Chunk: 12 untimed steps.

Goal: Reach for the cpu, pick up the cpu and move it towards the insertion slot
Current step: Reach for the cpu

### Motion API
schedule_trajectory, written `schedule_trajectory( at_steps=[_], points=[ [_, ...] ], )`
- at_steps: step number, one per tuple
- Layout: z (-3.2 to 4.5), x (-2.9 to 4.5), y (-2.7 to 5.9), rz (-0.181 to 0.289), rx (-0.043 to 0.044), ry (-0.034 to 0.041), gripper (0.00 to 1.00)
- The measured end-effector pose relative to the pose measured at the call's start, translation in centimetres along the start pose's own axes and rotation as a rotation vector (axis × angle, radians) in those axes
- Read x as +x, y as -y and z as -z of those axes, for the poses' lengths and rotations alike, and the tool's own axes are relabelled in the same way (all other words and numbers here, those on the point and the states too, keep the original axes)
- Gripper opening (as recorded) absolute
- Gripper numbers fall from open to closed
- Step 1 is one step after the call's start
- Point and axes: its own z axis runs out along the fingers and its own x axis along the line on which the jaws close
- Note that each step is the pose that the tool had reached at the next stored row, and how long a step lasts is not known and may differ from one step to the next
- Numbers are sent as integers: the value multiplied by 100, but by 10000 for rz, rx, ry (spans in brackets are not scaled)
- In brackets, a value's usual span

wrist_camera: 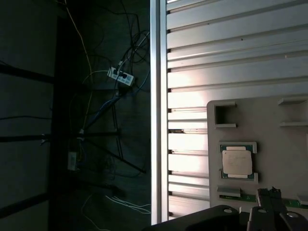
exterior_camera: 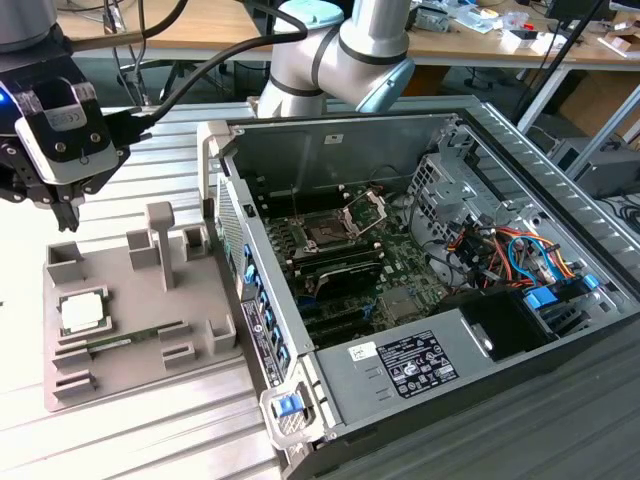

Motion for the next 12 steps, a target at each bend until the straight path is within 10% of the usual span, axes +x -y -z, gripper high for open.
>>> schedule_trajectory(
  at_steps=[12],
  points=[
    [-27, 0, 1, 0, 31, 0, 10]
  ],
)
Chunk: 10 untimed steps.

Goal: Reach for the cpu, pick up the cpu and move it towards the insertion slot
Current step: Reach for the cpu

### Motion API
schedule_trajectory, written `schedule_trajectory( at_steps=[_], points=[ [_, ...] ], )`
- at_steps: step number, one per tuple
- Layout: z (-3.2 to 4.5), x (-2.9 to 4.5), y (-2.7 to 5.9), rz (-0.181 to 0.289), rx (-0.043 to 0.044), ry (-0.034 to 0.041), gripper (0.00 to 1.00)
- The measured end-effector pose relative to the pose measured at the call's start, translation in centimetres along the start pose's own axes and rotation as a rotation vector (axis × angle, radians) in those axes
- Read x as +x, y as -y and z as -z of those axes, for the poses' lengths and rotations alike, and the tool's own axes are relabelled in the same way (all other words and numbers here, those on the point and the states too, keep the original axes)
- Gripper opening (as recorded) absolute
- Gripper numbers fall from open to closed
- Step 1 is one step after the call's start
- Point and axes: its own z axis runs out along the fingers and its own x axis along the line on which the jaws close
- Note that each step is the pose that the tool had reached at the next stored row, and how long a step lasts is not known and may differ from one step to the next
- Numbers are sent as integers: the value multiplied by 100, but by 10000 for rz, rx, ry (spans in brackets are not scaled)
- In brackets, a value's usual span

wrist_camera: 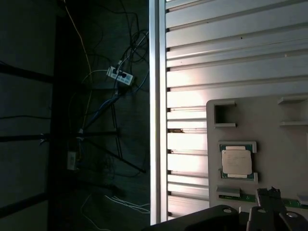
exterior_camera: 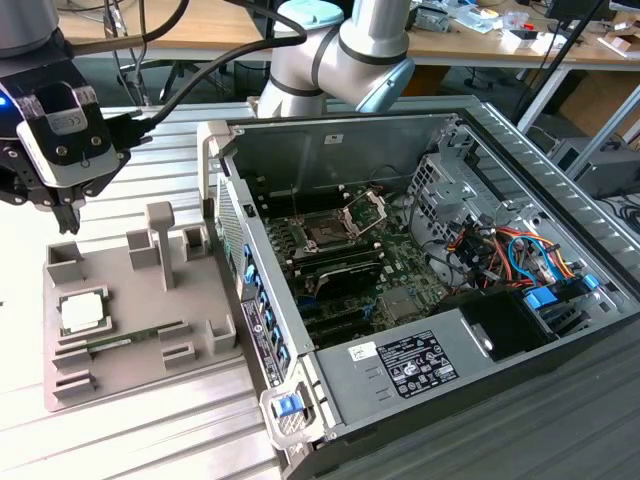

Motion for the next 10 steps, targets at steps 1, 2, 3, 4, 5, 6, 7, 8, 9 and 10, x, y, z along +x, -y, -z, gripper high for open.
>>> schedule_trajectory(
  at_steps=[1, 2, 3, 4, 5, 6, 7, 8, 9, 10],
  points=[
    [-2, 0, 0, 0, 2, 0, 10],
    [-15, 0, 1, 0, 21, -1, 10],
    [-28, 0, 1, 0, 31, 0, 10],
    [-29, 0, 1, 0, 33, -1, 10],
    [-30, 0, 1, 0, 33, -1, 10],
    [-32, 0, 1, 0, 34, -1, 10],
    [-34, 0, 1, 0, 36, -1, 10],
    [-44, 0, 2, 0, 45, -1, 10],
    [-53, 0, 2, 0, 58, -1, 10],
    [-54, 0, 2, 0, 60, -1, 10]
  ],
)
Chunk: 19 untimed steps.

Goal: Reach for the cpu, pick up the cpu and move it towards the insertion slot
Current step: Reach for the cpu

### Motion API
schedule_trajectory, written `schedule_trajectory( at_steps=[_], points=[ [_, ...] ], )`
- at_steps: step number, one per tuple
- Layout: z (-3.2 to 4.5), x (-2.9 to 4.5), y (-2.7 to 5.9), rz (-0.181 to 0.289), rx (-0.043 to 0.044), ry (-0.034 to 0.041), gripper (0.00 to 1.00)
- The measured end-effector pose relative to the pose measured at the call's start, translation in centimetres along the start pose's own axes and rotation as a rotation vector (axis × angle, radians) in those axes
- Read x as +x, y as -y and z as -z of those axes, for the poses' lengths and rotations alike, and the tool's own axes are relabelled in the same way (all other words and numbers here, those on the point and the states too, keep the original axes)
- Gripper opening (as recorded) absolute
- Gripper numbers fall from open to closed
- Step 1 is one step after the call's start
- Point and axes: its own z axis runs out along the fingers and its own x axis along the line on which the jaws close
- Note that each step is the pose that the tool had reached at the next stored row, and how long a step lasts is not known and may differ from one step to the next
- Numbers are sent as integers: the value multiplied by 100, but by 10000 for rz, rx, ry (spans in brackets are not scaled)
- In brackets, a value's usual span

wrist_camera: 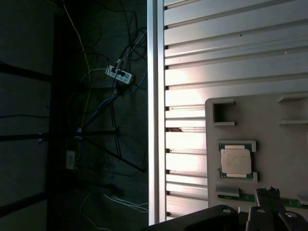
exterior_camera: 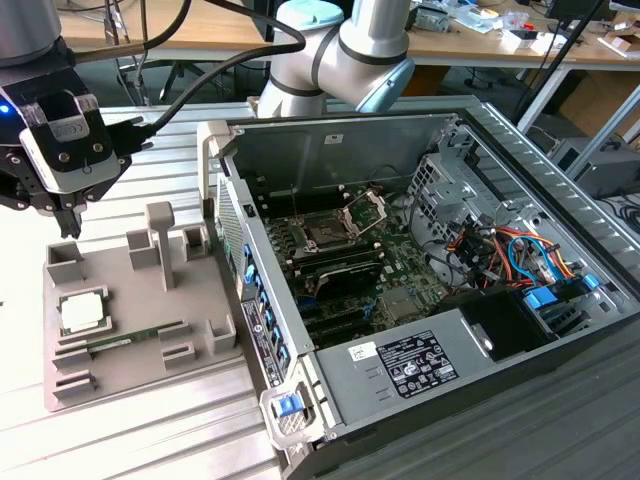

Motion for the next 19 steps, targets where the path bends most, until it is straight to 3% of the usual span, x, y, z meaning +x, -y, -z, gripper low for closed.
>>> schedule_trajectory(
  at_steps=[19],
  points=[
    [-41, 0, 1, -1, 87, -1, 10]
  ],
)
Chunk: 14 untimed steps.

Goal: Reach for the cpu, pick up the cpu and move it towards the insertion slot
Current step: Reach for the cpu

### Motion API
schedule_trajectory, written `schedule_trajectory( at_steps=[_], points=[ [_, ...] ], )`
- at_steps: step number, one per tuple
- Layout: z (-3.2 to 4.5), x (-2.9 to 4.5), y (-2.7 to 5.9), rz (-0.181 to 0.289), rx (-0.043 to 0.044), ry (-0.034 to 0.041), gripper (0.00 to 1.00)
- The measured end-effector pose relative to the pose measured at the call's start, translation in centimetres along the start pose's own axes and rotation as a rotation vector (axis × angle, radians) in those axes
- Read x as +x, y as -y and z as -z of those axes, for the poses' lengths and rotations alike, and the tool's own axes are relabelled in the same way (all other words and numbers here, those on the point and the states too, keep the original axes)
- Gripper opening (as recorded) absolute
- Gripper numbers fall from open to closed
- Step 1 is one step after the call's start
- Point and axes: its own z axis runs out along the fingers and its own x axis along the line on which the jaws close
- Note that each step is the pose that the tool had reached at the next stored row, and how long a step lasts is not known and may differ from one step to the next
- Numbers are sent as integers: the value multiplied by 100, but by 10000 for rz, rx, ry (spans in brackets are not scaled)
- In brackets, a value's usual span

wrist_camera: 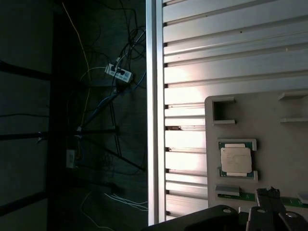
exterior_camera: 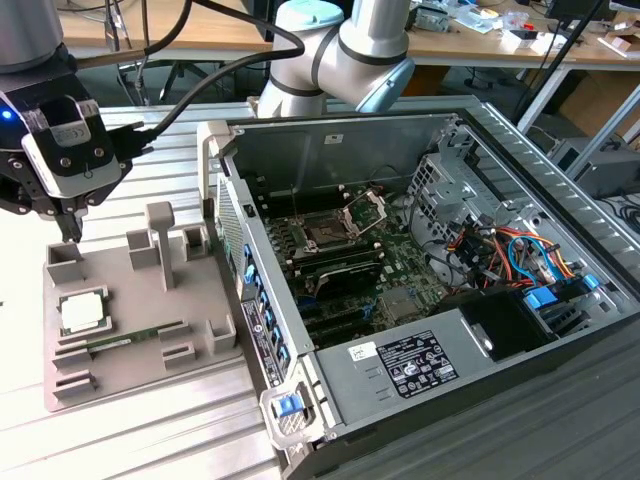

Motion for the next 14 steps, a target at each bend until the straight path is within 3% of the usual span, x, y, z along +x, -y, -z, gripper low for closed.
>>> schedule_trajectory(
  at_steps=[14],
  points=[
    [-31, 0, 1, 1, 21, 0, 10]
  ],
)
